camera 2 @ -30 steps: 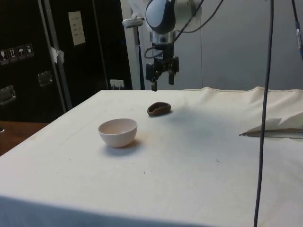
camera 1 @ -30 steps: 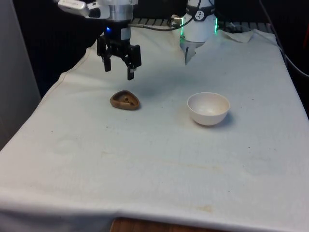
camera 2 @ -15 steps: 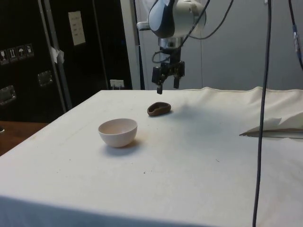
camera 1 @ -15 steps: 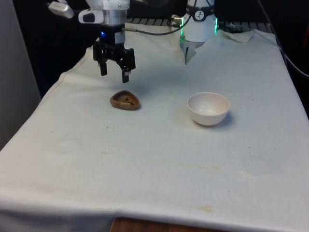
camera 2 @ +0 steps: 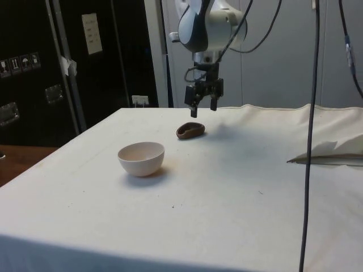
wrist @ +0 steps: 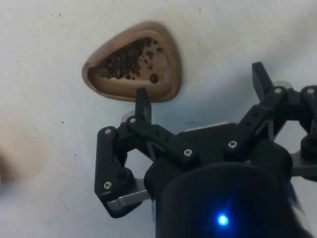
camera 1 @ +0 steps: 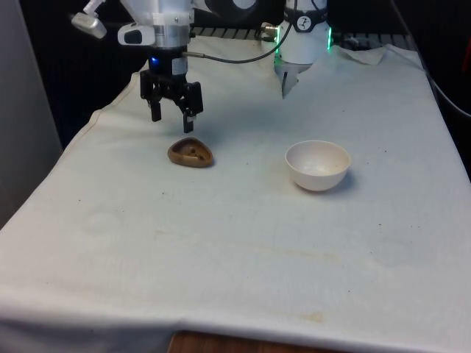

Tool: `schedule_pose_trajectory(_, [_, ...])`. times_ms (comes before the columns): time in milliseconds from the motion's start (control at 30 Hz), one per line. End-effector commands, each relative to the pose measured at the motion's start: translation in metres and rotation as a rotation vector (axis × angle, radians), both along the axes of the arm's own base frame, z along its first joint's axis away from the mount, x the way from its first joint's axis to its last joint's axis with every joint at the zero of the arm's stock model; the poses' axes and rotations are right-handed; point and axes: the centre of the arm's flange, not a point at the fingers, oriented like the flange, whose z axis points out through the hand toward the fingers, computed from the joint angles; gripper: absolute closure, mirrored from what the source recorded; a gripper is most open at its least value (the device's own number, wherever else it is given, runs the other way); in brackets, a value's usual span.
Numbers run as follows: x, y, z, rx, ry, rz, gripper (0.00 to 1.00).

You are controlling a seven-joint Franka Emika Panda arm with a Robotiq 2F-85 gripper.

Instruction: Pour the coffee beans from the cup into the bowl.

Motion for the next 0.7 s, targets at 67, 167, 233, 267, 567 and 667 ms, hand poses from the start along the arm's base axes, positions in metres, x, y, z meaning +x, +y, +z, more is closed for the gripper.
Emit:
schedule_pose_trajectory(67, [0.001, 0.001, 0.0, 0.0, -0.007, 0.0, 0.0])
schedule_pose_trajectory(167, [0.002, 0.001, -0.002, 0.0, -0.004, -0.002, 0.0])
schedule_pose_trajectory(233, [0.003, 0.001, -0.004, 0.0, -0.003, -0.005, 0.0])
schedule_pose_trajectory(267, [0.005, 0.001, -0.007, -0.001, -0.002, -0.011, 0.0])
schedule_pose_trajectory(567, [0.011, -0.008, -0.018, -0.002, 0.003, -0.046, 0.0])
schedule_pose_trajectory(667, [0.01, -0.009, -0.019, -0.001, 0.004, -0.053, 0.0])
